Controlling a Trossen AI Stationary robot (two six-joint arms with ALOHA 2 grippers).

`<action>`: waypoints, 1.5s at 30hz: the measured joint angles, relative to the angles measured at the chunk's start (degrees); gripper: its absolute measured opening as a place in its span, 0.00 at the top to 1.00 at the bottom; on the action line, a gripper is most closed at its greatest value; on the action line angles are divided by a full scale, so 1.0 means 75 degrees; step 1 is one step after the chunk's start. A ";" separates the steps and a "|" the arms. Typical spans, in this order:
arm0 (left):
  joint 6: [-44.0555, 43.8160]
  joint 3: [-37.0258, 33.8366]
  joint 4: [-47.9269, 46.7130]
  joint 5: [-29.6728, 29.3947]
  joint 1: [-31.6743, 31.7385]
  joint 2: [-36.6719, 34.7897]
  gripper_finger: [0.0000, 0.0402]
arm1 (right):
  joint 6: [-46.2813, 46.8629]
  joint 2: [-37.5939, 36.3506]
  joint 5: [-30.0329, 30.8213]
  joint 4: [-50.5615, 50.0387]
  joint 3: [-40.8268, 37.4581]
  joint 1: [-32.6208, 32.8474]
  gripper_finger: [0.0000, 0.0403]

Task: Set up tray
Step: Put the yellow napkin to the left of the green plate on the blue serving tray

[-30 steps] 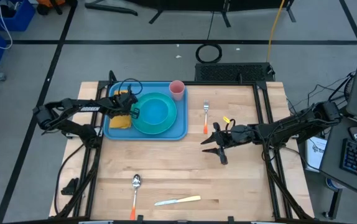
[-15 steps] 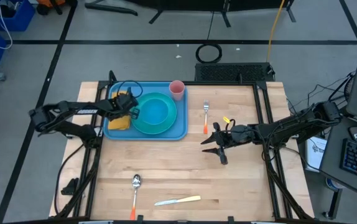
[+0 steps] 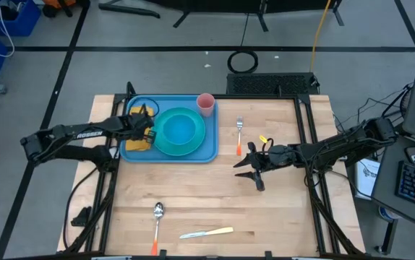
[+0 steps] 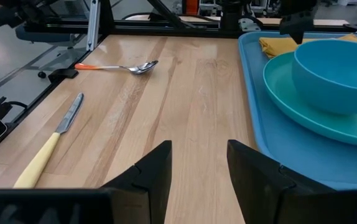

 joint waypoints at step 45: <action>-0.1599 0.0006 -0.0274 -0.0383 -0.2124 0.0172 0.98 | 0.0046 0.0000 0.0001 0.0051 0.0000 0.0001 0.64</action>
